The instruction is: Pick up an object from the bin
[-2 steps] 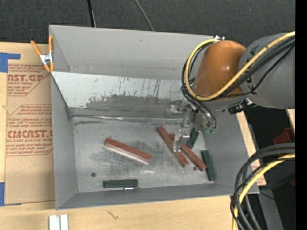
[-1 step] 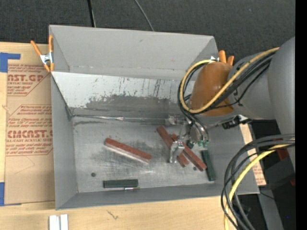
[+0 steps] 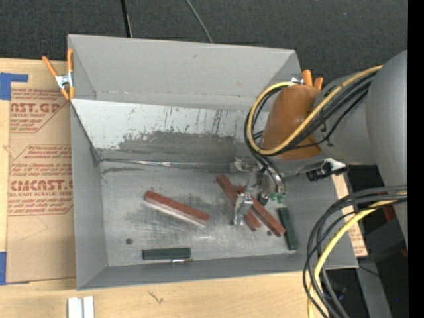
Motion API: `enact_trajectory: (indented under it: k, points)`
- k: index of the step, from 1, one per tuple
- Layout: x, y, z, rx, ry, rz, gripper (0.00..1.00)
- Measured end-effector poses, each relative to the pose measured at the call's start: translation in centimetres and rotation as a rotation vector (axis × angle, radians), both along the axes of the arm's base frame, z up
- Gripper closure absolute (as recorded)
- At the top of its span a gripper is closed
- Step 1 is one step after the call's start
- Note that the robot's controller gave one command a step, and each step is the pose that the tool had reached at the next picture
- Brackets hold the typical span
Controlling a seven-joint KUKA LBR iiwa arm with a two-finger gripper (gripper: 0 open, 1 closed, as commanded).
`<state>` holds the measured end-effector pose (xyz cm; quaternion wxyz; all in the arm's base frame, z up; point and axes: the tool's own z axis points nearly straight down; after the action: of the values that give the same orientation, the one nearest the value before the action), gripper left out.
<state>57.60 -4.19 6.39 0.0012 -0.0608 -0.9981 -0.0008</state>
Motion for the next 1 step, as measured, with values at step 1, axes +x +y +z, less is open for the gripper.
enact_trajectory:
  k: [1]
  points:
    - [-0.05, 0.33, 1.03, -0.002, -0.007, 0.07, 0.0]
